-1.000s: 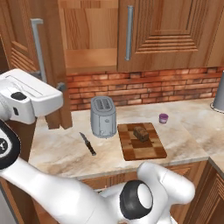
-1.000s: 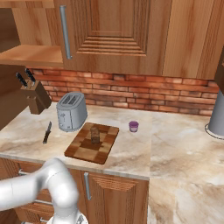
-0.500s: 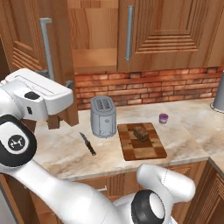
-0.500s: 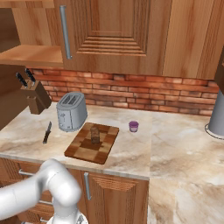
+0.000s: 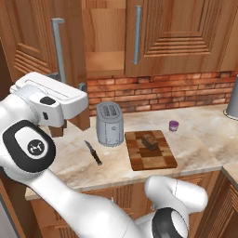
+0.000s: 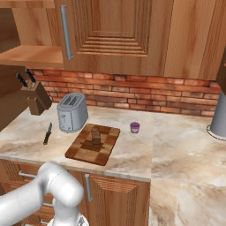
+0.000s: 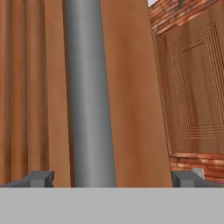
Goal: Pick the bread, place it on the cutting board, pick the jam, place it on the counter, and close the cabinet.
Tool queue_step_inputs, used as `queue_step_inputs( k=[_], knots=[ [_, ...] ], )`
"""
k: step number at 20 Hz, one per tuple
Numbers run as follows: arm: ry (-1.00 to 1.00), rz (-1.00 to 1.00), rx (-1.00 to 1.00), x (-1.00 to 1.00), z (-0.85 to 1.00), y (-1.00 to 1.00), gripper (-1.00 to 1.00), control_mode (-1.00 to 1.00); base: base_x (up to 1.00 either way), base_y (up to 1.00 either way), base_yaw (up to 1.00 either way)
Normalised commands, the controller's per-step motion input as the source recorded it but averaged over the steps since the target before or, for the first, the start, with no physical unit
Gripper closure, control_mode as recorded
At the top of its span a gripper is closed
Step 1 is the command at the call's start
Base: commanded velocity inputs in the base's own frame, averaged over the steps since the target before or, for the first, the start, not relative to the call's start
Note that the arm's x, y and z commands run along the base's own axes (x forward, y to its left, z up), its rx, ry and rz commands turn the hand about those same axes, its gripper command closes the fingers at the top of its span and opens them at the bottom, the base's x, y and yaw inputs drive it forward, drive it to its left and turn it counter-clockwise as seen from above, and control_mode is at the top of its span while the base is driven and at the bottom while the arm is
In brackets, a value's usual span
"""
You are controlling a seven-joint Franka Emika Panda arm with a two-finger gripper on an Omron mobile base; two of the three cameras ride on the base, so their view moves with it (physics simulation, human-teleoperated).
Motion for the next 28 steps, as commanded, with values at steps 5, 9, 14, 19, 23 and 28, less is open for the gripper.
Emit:
queue_step_inputs(
  k=[5, 9, 14, 19, 23, 28],
  knots=[
    [0.00, -0.07, 0.00, 0.42, 0.00, -0.13, -1.00, -1.00, 0.00, 0.00, 0.00],
    [0.00, -0.08, 0.00, 0.39, 0.00, -0.13, -1.00, -1.00, 0.00, 0.00, 0.00],
    [0.00, -0.12, 0.00, 0.35, 0.00, -0.12, -1.00, -1.00, 0.00, 0.00, 0.00],
    [0.00, -0.16, 0.00, 0.35, 0.00, -0.08, -1.00, -1.00, 0.00, 0.00, 0.00],
    [0.00, -0.16, 0.00, 0.37, 0.00, -0.08, -1.00, -1.00, 0.00, 0.00, 0.00],
    [0.00, -0.07, 0.00, 0.43, 0.00, -0.11, -1.00, -1.00, 0.00, 0.00, 0.00]
  ],
)
